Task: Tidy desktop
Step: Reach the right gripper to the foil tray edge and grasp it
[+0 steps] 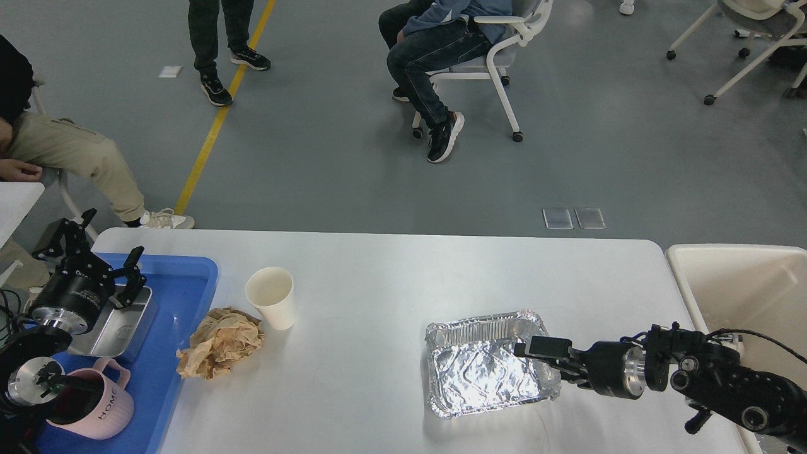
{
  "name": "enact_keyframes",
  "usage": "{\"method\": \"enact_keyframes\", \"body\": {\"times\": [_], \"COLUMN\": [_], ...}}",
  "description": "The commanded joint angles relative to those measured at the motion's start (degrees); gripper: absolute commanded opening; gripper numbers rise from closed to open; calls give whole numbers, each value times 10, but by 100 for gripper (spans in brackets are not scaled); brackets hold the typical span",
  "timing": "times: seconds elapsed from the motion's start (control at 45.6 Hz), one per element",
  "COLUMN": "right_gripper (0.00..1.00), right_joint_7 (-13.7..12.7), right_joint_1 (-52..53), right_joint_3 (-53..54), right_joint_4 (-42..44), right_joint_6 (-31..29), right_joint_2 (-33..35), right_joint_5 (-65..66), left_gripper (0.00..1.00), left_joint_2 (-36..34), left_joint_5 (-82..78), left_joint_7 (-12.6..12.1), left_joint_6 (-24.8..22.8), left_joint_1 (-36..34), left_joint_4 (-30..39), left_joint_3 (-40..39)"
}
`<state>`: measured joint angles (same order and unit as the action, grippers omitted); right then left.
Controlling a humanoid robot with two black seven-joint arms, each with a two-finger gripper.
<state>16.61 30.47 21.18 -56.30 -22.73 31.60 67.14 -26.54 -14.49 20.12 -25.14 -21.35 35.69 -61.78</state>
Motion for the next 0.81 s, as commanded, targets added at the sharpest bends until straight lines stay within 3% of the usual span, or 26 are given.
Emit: {"method": "enact_keyframes", "body": {"times": [0.0,0.394,0.679,0.789], "right_gripper": [100,99,99,89], "right_joint_7": [0,1,20,36], "right_joint_1": [0,5,7,8], "right_joint_3": [0,-44,-75,-83], "right_joint_4": [-1,8,37,37], "right_joint_6": [10,48,50,52], "right_joint_2": [-8,-34,-52,-52], "right_joint_5": [0,18,23,24], "left_gripper": [97,97,97,97], "left_joint_2": [0,-1,-2,-2], "left_joint_5": [0,1,0,0], "left_joint_7": [0,1,1,1], "left_joint_6": [0,0,1,0], "left_joint_1": [1,0,0,0], "left_joint_4": [0,0,1,1], "left_joint_3": [0,0,0,0]}}
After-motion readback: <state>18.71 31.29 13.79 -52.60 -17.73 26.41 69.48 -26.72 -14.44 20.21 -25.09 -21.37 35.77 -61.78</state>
